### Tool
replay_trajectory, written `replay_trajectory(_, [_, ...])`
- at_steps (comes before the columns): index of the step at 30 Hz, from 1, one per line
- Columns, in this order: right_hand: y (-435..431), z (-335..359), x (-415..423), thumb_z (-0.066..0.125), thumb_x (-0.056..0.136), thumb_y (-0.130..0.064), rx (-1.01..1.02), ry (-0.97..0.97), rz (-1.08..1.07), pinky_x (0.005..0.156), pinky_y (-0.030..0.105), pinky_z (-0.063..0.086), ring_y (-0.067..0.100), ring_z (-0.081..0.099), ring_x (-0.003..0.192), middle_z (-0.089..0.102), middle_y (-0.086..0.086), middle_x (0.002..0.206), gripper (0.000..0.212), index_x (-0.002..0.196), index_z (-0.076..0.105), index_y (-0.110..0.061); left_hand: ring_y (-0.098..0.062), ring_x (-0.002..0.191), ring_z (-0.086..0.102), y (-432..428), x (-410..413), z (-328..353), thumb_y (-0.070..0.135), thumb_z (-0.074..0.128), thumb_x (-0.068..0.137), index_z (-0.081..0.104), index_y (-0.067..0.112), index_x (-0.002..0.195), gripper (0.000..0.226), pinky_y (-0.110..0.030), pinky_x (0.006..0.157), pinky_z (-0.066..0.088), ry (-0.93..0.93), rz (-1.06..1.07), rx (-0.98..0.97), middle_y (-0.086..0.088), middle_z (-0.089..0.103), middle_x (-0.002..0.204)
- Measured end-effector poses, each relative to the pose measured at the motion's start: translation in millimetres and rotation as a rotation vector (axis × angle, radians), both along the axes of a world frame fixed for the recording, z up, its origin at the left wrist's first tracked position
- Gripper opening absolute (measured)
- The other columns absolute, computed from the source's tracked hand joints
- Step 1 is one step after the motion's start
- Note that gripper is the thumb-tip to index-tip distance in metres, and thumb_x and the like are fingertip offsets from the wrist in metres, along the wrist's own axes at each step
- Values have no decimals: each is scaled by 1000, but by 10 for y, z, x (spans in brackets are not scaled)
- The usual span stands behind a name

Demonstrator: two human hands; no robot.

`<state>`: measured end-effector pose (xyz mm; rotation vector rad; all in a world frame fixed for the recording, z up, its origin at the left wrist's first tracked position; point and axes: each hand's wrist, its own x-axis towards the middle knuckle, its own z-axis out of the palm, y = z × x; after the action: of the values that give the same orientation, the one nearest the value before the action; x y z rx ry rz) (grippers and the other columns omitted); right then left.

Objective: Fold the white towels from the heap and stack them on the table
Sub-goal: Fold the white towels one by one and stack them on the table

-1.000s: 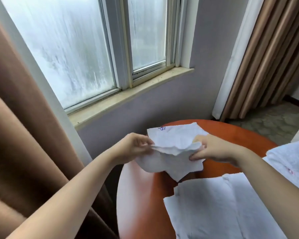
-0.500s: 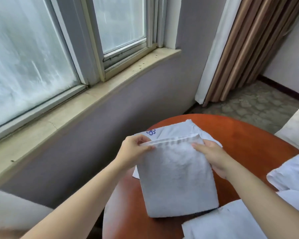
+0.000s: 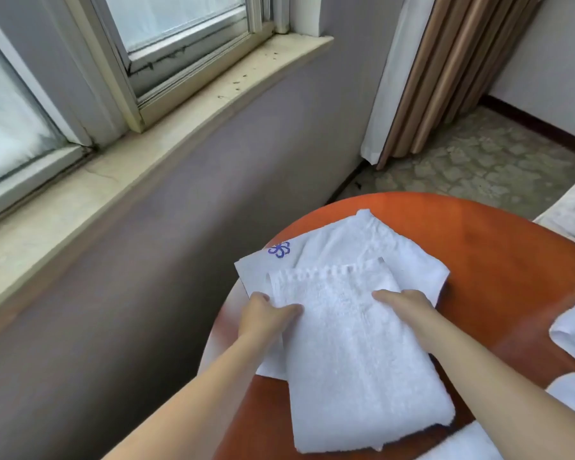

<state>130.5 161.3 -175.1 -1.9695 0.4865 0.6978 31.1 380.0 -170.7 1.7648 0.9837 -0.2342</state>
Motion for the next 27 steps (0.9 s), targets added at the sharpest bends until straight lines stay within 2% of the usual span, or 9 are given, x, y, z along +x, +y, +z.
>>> replay_trajectory(2, [-37, 112, -25, 78, 75, -29, 64, 39, 57, 78, 41, 58, 31, 71, 84, 73, 12, 94, 40, 105, 64, -6, -15, 72, 56, 4, -30, -25, 33, 78, 73, 55, 12, 98, 40, -24, 60, 41, -13, 8, -106, 1, 61, 91])
replay_trajectory(4, [-55, 274, -33, 77, 77, -22, 165, 60, 133, 74, 37, 57, 28, 72, 86, 75, 10, 95, 35, 107, 67, -8, -16, 66, 56, -17, -28, -3, 31, 78, 69, 55, 12, 89, 36, -23, 55, 40, -55, -2, -227, -1, 62, 85])
replay_trajectory(8, [-34, 556, -143, 81, 66, -14, 428, 72, 212, 84, 42, 54, 28, 70, 98, 73, 10, 107, 56, 119, 63, -11, -21, 74, 64, -108, -74, 24, 20, 81, 66, 51, 16, 92, 40, -27, 61, 46, -155, 127, -369, -6, 68, 95])
replay_trajectory(12, [-74, 653, -334, 73, 62, -13, 660, 160, 143, 86, 45, 52, 36, 68, 100, 69, 20, 111, 52, 113, 69, -5, -27, 87, 72, -99, -200, 144, 15, 76, 73, 60, 8, 113, 44, -39, 78, 59, -134, 186, -593, -9, 73, 100])
replay_trajectory(16, [-146, 587, -521, 90, 38, -16, 778, 257, 73, 86, 47, 52, 39, 68, 99, 68, 24, 112, 67, 101, 75, -1, -21, 83, 72, -184, -413, 277, 25, 76, 73, 66, 15, 112, 41, -28, 62, 53, -92, 67, -710, -5, 75, 100])
replay_trajectory(20, [-196, 623, -632, 90, 37, -14, 829, 237, 8, 81, 46, 55, 40, 67, 100, 66, 26, 115, 72, 105, 73, 1, -29, 103, 68, -258, -532, 395, 12, 61, 89, 63, 13, 119, 31, -41, 91, 53, -203, 106, -812, -10, 72, 108])
replay_trajectory(22, [-191, 762, -634, 87, 44, -14, 871, 200, 9, 78, 46, 56, 39, 68, 98, 67, 24, 114, 62, 103, 74, -1, -30, 97, 70, -248, -519, 557, 12, 59, 90, 60, 11, 123, 34, -39, 81, 57, -235, 74, -789, -11, 73, 107])
replay_trajectory(24, [-165, 984, -590, 73, 64, -12, 925, 97, 0, 75, 45, 58, 36, 70, 92, 70, 21, 108, 37, 100, 76, -6, -29, 94, 71, -206, -474, 824, 10, 58, 90, 57, 12, 126, 37, -36, 71, 58, -322, 21, -766, -12, 72, 108])
replay_trajectory(27, [-92, 1348, -504, 57, 76, -13, 1041, -19, -7, 70, 41, 60, 33, 70, 91, 70, 18, 107, 38, 110, 72, -3, -35, 100, 68, -107, -384, 1268, 11, 65, 80, 54, 13, 129, 51, -45, 82, 56, -482, -26, -782, -18, 68, 115])
